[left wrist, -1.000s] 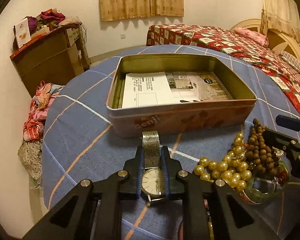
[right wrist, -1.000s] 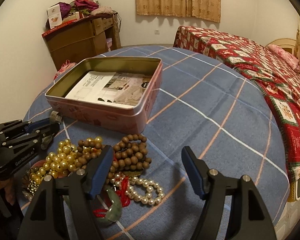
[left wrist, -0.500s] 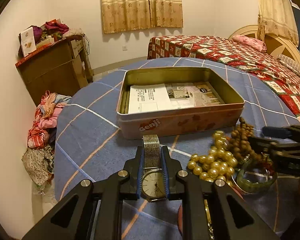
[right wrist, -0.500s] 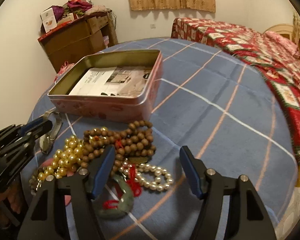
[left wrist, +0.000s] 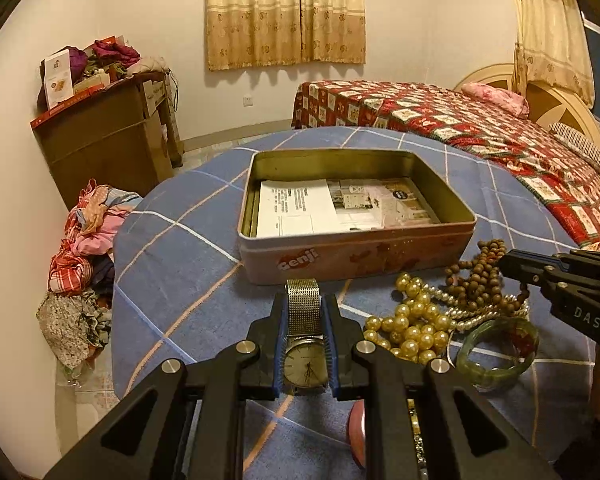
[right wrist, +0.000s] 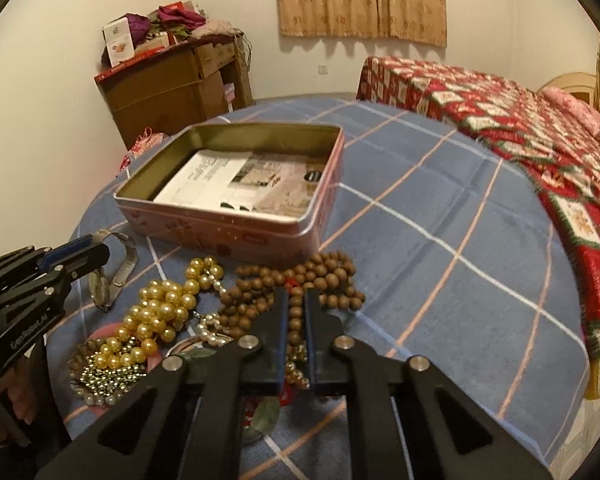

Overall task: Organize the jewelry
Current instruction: 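Close the right tool on the brown wooden bead strand, then carry the watch with the left tool into the tin while the right tool drops the brown beads in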

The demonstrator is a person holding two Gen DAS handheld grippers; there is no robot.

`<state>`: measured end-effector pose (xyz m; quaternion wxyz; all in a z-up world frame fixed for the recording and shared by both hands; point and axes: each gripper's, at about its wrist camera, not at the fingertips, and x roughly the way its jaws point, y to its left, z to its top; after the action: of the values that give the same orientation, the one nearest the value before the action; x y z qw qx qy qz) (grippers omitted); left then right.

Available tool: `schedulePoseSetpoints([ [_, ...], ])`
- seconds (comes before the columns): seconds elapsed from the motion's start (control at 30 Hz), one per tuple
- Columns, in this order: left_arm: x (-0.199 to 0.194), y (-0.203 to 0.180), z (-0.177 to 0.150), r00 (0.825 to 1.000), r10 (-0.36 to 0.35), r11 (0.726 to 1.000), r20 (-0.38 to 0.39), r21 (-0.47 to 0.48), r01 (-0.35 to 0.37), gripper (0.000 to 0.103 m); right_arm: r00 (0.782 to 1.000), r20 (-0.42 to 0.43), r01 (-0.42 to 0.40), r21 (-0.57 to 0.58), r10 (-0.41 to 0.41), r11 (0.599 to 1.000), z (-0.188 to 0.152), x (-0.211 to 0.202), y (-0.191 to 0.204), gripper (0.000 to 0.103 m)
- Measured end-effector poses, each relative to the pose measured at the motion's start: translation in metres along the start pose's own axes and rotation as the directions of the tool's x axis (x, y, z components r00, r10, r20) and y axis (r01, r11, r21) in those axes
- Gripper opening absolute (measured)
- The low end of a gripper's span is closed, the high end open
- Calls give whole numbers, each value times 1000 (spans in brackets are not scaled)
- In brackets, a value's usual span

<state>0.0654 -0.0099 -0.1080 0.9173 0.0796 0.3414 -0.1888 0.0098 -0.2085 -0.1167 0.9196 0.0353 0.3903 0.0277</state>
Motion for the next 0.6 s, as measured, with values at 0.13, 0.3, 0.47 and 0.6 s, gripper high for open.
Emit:
schedulePoseSetpoints([
  [0.13, -9, -1, 6, 1000, -5, 1000, 21, 1, 5, 16, 999, 38, 10, -19, -9, 1000, 6, -14, 0, 10],
  [0.3, -17, -1, 14, 999, -2, 1000, 46, 12, 1, 16, 997, 73, 21, -36, -18, 999, 15, -27, -2, 10],
  [0.47, -24, 0, 26, 997, 4, 1000, 71, 22, -5, 16, 993, 110, 38, -66, -30, 997, 25, -38, 1, 10],
  [0.6, -26, 3, 39, 996, 12, 999, 91, 35, -15, 16, 991, 131, 41, -94, -28, 995, 36, -41, 5, 10],
])
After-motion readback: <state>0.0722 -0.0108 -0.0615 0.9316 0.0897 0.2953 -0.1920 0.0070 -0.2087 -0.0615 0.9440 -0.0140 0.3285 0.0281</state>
